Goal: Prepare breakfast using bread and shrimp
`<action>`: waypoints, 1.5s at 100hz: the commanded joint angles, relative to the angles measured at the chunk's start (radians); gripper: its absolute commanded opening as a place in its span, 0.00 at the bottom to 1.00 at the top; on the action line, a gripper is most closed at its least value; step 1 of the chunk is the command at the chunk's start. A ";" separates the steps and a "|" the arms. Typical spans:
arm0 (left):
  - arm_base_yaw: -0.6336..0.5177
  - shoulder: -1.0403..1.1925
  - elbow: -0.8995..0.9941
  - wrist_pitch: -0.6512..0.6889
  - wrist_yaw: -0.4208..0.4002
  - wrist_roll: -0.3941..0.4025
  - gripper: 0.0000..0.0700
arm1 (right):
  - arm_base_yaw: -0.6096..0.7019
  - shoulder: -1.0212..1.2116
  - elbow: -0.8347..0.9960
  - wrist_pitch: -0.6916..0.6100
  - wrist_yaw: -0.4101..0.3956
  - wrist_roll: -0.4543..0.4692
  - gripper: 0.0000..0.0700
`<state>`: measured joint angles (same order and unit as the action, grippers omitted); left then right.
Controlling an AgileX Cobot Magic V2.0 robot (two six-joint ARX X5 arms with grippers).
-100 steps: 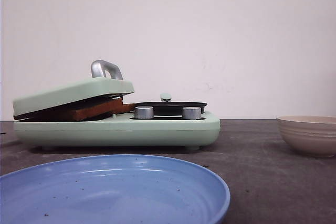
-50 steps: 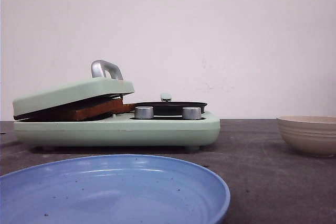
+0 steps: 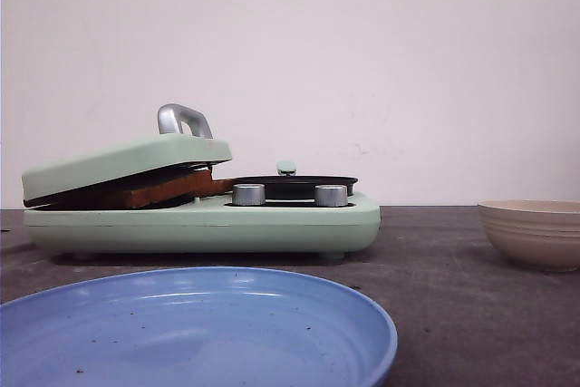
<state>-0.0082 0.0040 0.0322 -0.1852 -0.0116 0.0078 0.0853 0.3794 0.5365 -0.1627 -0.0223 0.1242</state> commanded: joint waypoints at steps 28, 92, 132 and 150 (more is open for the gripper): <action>0.002 -0.001 -0.018 -0.003 0.004 -0.008 0.02 | 0.006 0.002 0.004 -0.020 -0.003 -0.004 0.00; 0.002 -0.001 -0.018 -0.003 0.004 -0.008 0.02 | -0.004 -0.316 -0.288 -0.068 0.003 -0.004 0.00; 0.002 -0.001 -0.018 -0.003 0.004 -0.008 0.02 | -0.046 -0.376 -0.525 -0.018 0.046 -0.005 0.00; 0.002 -0.001 -0.018 -0.003 0.004 -0.008 0.02 | -0.068 -0.376 -0.525 -0.014 0.038 -0.010 0.00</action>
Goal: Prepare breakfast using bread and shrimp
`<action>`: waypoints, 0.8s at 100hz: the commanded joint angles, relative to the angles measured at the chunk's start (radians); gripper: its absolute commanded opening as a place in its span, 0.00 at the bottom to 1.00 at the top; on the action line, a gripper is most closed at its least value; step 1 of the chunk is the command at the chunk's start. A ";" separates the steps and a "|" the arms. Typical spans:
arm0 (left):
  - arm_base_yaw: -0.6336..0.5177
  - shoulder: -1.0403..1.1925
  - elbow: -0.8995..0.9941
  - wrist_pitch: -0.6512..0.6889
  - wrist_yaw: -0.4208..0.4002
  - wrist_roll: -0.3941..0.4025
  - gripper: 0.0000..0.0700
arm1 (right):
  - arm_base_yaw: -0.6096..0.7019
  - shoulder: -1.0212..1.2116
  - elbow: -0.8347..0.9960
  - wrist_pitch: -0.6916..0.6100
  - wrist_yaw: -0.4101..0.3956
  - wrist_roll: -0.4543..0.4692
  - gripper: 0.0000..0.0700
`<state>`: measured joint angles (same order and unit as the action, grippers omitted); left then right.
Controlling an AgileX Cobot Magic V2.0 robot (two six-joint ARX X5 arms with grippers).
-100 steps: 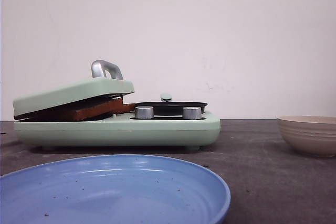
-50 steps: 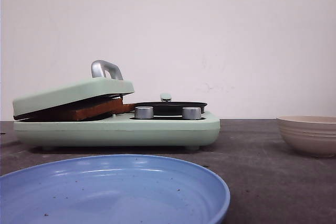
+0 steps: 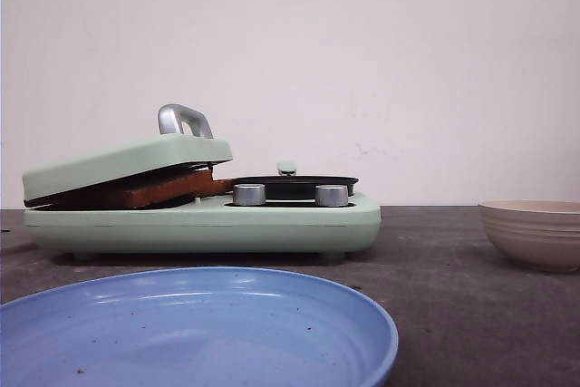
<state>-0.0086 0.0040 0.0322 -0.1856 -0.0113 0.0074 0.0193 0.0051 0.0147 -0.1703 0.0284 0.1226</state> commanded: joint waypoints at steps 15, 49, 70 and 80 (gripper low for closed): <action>0.003 -0.001 -0.018 -0.002 0.004 -0.008 0.02 | -0.002 -0.002 -0.003 -0.008 -0.037 -0.063 0.00; 0.003 -0.001 -0.018 -0.003 0.004 -0.008 0.02 | -0.002 -0.002 -0.003 0.017 -0.051 -0.073 0.00; 0.003 -0.001 -0.018 -0.003 0.004 -0.008 0.02 | -0.001 -0.002 -0.003 0.016 -0.051 -0.073 0.00; 0.003 -0.001 -0.018 -0.002 0.004 -0.008 0.02 | -0.002 -0.002 -0.003 0.016 -0.051 -0.073 0.00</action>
